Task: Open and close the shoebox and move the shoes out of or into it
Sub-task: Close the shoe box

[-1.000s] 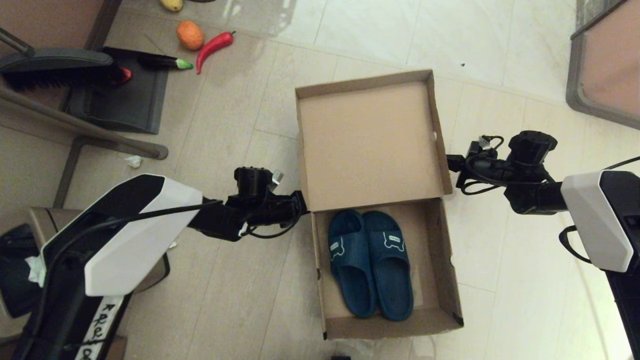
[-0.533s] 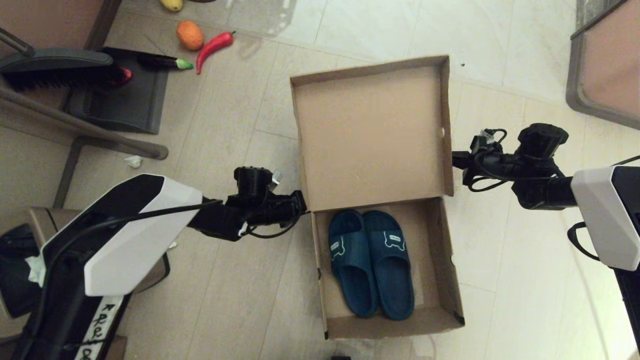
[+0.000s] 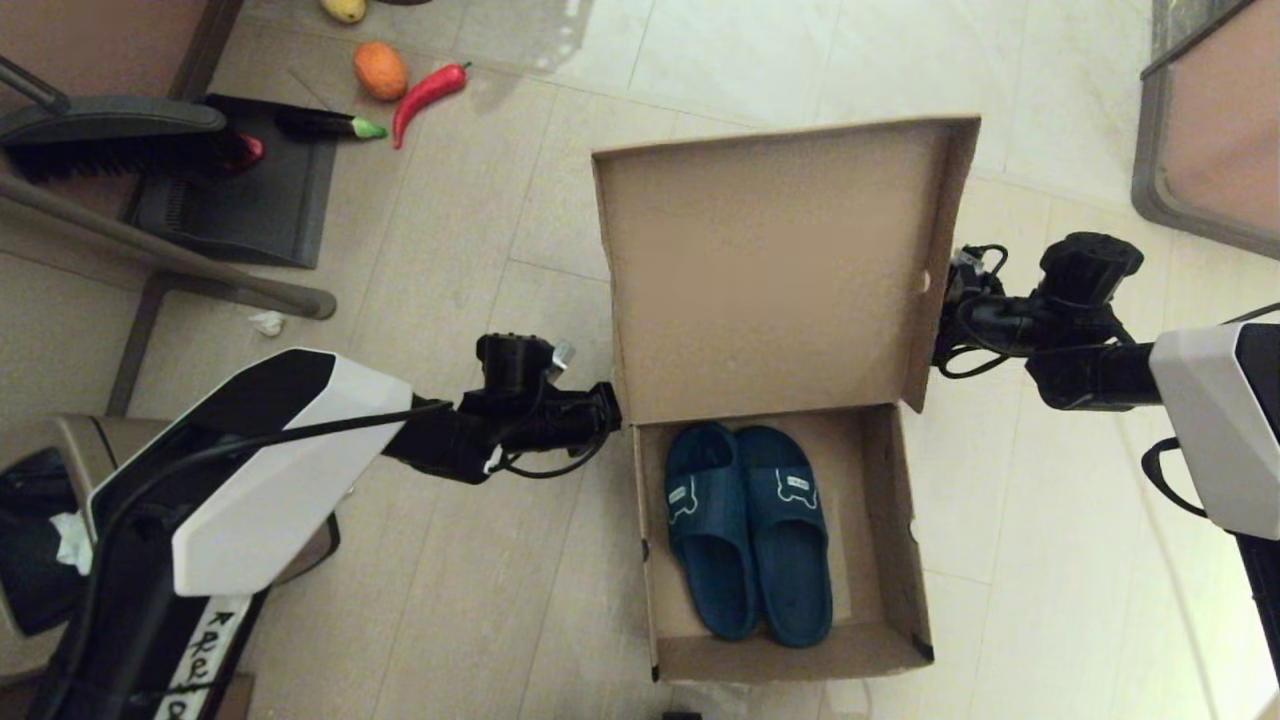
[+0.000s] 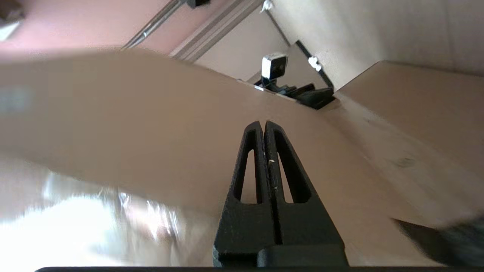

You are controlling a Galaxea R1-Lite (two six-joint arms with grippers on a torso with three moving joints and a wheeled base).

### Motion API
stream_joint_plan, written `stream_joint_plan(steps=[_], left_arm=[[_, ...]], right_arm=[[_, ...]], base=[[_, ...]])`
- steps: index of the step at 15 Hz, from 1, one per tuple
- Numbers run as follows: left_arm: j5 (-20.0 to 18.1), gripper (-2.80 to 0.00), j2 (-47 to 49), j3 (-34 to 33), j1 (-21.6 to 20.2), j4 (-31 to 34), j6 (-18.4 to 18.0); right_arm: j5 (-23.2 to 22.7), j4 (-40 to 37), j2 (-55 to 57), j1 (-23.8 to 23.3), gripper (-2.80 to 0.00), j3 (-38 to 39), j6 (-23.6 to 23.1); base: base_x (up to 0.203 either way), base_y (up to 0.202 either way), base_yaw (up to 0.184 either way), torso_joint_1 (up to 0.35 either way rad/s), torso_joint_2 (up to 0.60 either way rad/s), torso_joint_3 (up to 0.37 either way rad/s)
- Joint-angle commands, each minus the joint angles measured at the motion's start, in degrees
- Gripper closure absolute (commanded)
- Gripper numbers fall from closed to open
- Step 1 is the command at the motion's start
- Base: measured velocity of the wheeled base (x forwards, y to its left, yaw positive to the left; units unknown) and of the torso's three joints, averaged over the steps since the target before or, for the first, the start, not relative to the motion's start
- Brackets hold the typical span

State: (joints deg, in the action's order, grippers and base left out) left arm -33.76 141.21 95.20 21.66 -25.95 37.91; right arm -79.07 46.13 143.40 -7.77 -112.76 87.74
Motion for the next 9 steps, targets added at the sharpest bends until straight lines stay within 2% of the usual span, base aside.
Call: stream_joint_plan(steps=[1,9], left_arm=[[-0.16,0.00,0.11,0.08,0.05,-0.15,0.23],[-0.16,0.00,-0.41,0.03,0.66,-0.15,0.23]], right_arm=[[-0.51,0.28,-0.49,0.06,0.00,0.00,0.51],[-1.18,0.28,-3.72,0.47,0.00,0.00,0.66]], base=[[0.000,0.000,0.000,0.000,0.00,0.000],[0.000,0.000,0.000,0.000,0.00,0.000]])
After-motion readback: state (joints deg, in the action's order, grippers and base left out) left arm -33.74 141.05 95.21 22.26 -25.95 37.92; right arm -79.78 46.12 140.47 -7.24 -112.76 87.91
